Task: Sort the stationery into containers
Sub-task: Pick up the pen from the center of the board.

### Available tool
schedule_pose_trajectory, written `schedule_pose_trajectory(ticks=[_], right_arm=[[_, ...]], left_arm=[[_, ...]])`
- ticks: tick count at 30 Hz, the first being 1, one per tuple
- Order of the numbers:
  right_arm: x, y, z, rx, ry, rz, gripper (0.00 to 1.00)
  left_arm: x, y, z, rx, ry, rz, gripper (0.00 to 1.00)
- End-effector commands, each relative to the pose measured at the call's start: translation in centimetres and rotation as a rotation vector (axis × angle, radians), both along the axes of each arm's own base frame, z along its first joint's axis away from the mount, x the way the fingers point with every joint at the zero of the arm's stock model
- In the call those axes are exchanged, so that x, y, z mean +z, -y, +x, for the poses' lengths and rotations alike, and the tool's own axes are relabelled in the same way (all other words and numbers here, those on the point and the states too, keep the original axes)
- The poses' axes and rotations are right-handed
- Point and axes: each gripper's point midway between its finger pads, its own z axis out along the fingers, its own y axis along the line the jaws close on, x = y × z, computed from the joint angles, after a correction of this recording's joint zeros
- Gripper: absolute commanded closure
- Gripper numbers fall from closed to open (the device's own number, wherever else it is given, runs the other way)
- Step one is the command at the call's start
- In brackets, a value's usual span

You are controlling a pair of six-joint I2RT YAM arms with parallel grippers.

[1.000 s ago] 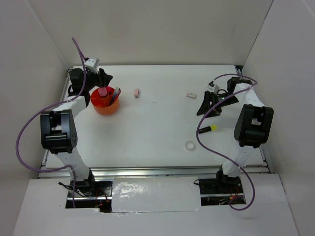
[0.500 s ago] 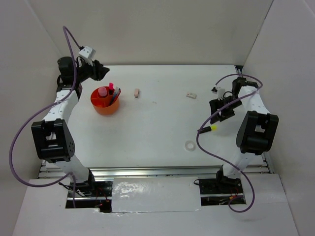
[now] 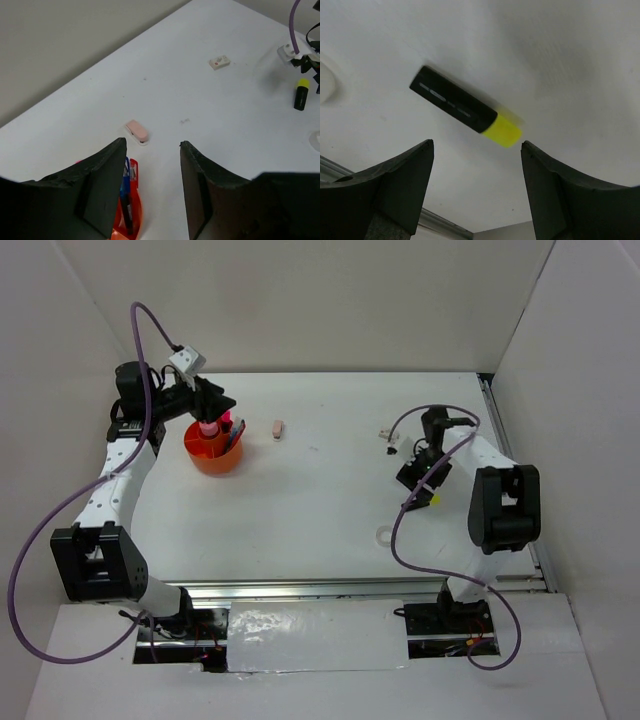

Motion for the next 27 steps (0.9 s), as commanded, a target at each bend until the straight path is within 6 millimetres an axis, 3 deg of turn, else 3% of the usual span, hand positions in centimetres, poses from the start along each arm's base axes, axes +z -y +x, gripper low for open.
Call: schedule_pose_trajectory(ticks=[1,13,17,20,27], right_arm=[[-0.7,-0.6,1.7,0.092,0.051,-0.054,0.23],[-5.5,-3.4,-0.4,0.268,0.001,-0.113,0.27],[-5.7,-4.2,-0.1,0.290,0.011,-0.115,0.30],[-6.1,-4.7,0.1,0.307,0.007,-0.130,0.40],[-5.7,-5.0,0.9,0.213,-0.047,-0.104,0.89]], left_arm=[[0.5,0.2,-1.1,-0.029,-0.017,0.001,0.41],[0.9,1.0,-1.6,-0.067,-0.032,-0.059,0.36],[0.8,0.9,-1.8,-0.057,-0.027,-0.049,0.36],[0.9,0.8,-1.9,-0.041,-0.010,-0.028,0.37],[1.4,0.7,-2.6,-0.049,0.045,0.034,0.39]])
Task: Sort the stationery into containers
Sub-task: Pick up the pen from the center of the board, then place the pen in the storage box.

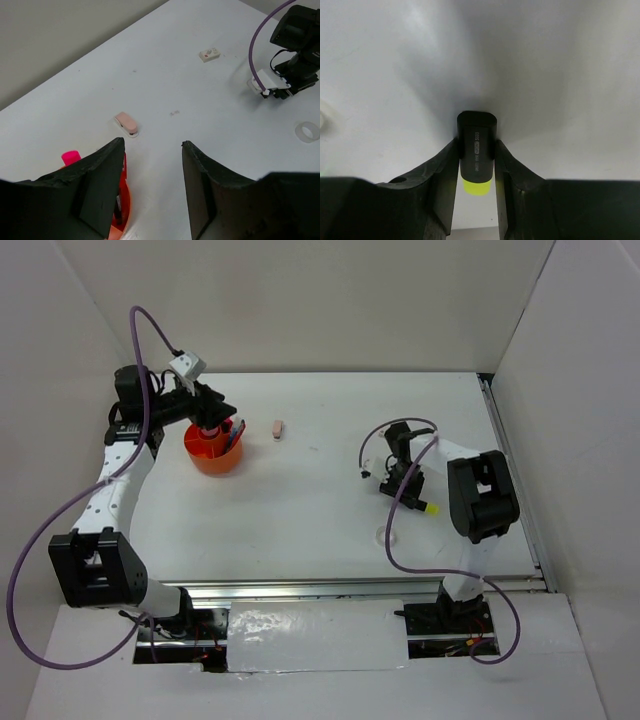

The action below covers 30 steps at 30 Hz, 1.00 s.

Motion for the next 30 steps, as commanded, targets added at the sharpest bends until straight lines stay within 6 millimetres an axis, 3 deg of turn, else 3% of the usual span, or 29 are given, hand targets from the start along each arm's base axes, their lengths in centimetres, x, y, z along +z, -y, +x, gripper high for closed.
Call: schedule_pose_trajectory(ticks=[1,3,4,6,7,9,11,14,15,16,17,18,20,24,25,27,30], right_arm=[[0.2,-1.2,2.2,-0.091,0.007,0.071,0.94],[1.8,-2.2,3.0,-0.173,0.005,0.143,1.00],[4.1,-2.4,4.2,-0.210,0.023,0.176,1.00],[6.9,-4.3,3.8,-0.302,-0.047,0.298,1.00],[9.9,-6.1,5.6,-0.354,-0.034,0.438,1.00],[13.5,-7.6,5.8,-0.393,-0.078,0.539,1.00],[15.2,-9.9,4.9,-0.429,-0.181,0.641,1.00],[15.7,-12.2,3.2,-0.465,-0.321,0.733,1.00],[15.8,-12.9,2.6,-0.468,-0.359,0.754,1.00],[15.7,-13.5,2.2,-0.492,-0.403,0.768,1.00],[15.6,-14.3,1.6,-0.508,-0.457,0.798,1.00],[15.6,-14.9,1.1,-0.517,-0.486,0.803,1.00],[15.0,-15.5,0.2,-0.542,-0.542,0.794,1.00],[14.0,-16.5,-1.2,-0.606,-0.646,0.768,1.00],[13.7,-16.8,-1.5,-0.617,-0.670,0.760,1.00],[13.6,-17.1,-1.8,-0.650,-0.708,0.762,1.00],[13.3,-17.6,-2.5,-0.691,-0.756,0.743,1.00]], left_arm=[[2.7,0.2,-1.3,-0.024,0.129,0.049,0.39],[2.3,0.6,-1.6,-0.053,0.164,0.107,0.39],[2.2,0.7,-1.7,-0.063,0.175,0.133,0.39],[2.0,2.2,-2.3,-0.132,0.227,0.217,0.39],[2.1,4.3,-2.9,-0.213,0.313,0.291,0.39],[0.9,6.7,-4.5,-0.324,0.388,0.390,0.39],[0.2,7.9,-5.2,-0.370,0.443,0.462,0.39],[-1.7,11.0,-8.1,-0.526,0.562,0.598,0.39],[-3.6,12.8,-9.6,-0.607,0.625,0.684,0.39],[-3.4,13.5,-10.7,-0.628,0.691,0.723,0.38],[-4.0,15.3,-12.2,-0.674,0.753,0.774,0.38],[-5.3,16.3,-13.1,-0.719,0.827,0.822,0.38],[-6.0,18.3,-15.1,-0.782,0.929,0.865,0.35],[-6.0,21.9,-16.9,-0.896,0.955,0.824,0.33],[-7.3,22.5,-17.3,-0.947,0.911,0.820,0.32],[-7.2,24.0,-18.3,-1.006,0.928,0.800,0.32],[-9.2,25.8,-19.0,-1.068,0.947,0.822,0.31]])
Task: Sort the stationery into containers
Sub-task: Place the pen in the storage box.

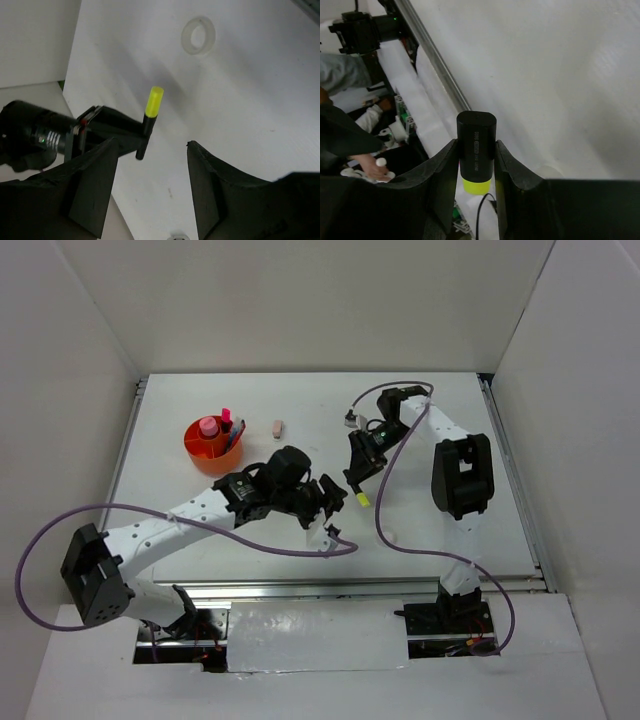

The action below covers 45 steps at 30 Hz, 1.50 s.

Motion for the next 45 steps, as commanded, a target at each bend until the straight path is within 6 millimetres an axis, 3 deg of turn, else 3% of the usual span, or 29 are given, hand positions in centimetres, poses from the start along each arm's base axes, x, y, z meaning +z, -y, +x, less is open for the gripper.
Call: schedule_pose_trajectory(ticks=[1,2,5,12,19,25,30,32,33,34,35,37,39,40,41,42,43,45], right_arm=[[1.9,-0.7,-3.0,-0.042,-0.214,0.013,1.00],[1.8,-0.9,-3.2,-0.045,-0.233,0.015,1.00],[1.5,-1.2,-3.7,-0.053,-0.285,0.024,1.00],[1.7,-2.4,-4.9,-0.036,-0.319,0.010,1.00],[1.8,-3.0,-5.8,-0.026,-0.345,0.006,1.00],[2.3,-3.1,-6.0,-0.031,-0.349,0.008,1.00],[2.2,-2.9,-6.2,-0.037,-0.356,-0.013,1.00],[2.0,-2.9,-6.1,-0.040,-0.358,-0.018,0.99],[2.0,-2.9,-5.9,-0.043,-0.359,-0.016,0.89],[2.1,-2.9,-5.7,-0.045,-0.356,-0.007,0.59],[2.3,-2.9,-5.6,-0.043,-0.347,-0.002,0.41],[3.0,-2.2,-4.5,-0.064,-0.302,0.016,0.16],[3.8,-1.3,-3.0,-0.091,-0.247,0.035,0.14],[4.5,0.1,-1.7,-0.136,-0.216,0.058,0.14],[5.6,1.9,0.1,-0.199,-0.183,0.101,0.14],[6.3,1.7,0.4,-0.195,-0.155,0.121,0.14],[6.9,3.7,1.8,-0.250,-0.121,0.138,0.14],[8.6,5.6,3.3,-0.295,-0.039,0.166,0.15]], left_arm=[[-0.3,2.1,-0.8,-0.094,0.058,0.012,0.31],[-0.2,2.6,-0.7,-0.107,0.064,0.017,0.31],[-2.5,3.1,-0.5,-0.150,0.029,0.107,0.32],[-3.5,4.5,1.0,-0.133,0.031,0.103,0.33],[-5.7,4.4,1.4,-0.140,0.017,0.157,0.37],[-7.0,4.8,1.7,-0.135,0.000,0.179,0.49],[-7.2,5.0,2.0,-0.109,-0.006,0.185,0.69],[-6.8,5.0,1.8,-0.104,-0.008,0.179,0.78],[-6.4,5.1,1.7,-0.102,-0.003,0.170,0.84],[-6.1,5.3,1.4,-0.094,-0.009,0.165,0.88],[-5.8,5.2,1.5,-0.076,-0.006,0.163,0.92],[-4.3,5.1,1.2,-0.043,-0.026,0.140,0.99],[-2.8,4.6,1.0,-0.012,-0.043,0.117,1.00],[-1.8,4.4,1.2,0.047,-0.080,0.087,1.00],[0.9,4.4,1.7,0.117,-0.130,0.003,1.00],[1.2,4.0,2.0,0.154,-0.180,-0.023,1.00],[3.6,3.1,4.3,0.238,-0.218,-0.099,1.00],[7.5,2.2,7.0,0.385,-0.387,-0.267,1.00]])
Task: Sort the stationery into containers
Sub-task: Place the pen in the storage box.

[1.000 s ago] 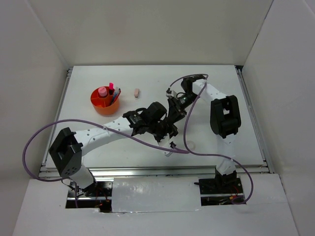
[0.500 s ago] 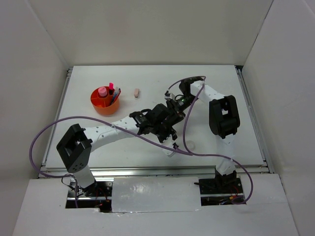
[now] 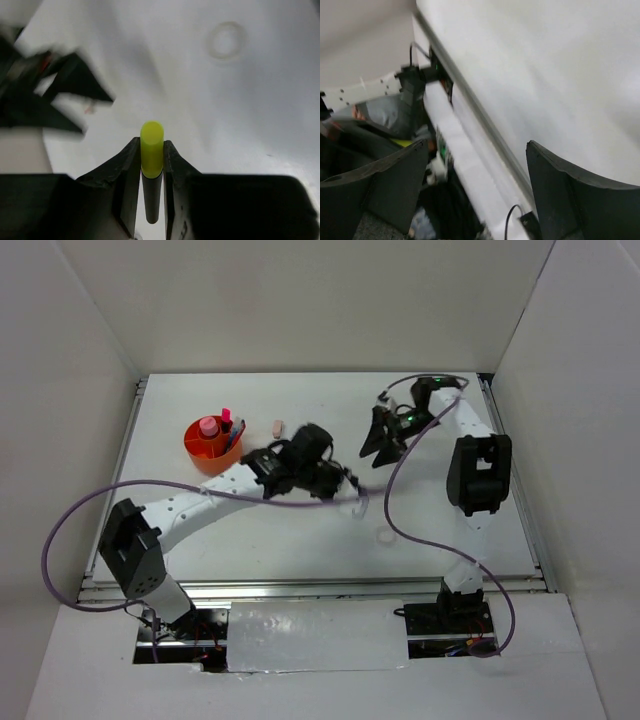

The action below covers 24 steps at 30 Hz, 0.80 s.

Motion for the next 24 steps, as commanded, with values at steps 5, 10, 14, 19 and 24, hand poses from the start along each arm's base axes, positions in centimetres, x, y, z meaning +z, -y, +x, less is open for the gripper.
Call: schedule_pose_trajectory(ticks=[5,10,14,19,24], right_arm=[[7.1,7.8,3.1,-0.206,0.163,0.045,0.16],[5.3,8.3,2.7,-0.208,0.114,0.043,0.18],[4.4,8.2,2.2,-0.198,0.090,0.055,0.19],[3.4,8.1,1.7,-0.189,0.068,0.058,0.20],[2.9,8.1,1.1,-0.177,0.059,0.058,0.21]], left_arm=[[18.1,-10.9,16.8,0.686,-0.414,-0.776,1.00],[19.8,-21.6,24.2,0.836,-0.504,-1.046,1.00],[17.8,-26.7,26.0,0.906,-0.483,-1.159,1.00],[14.1,-28.8,27.7,0.984,-0.500,-1.124,1.00],[11.4,-31.3,28.5,1.050,-0.493,-1.143,1.00]])
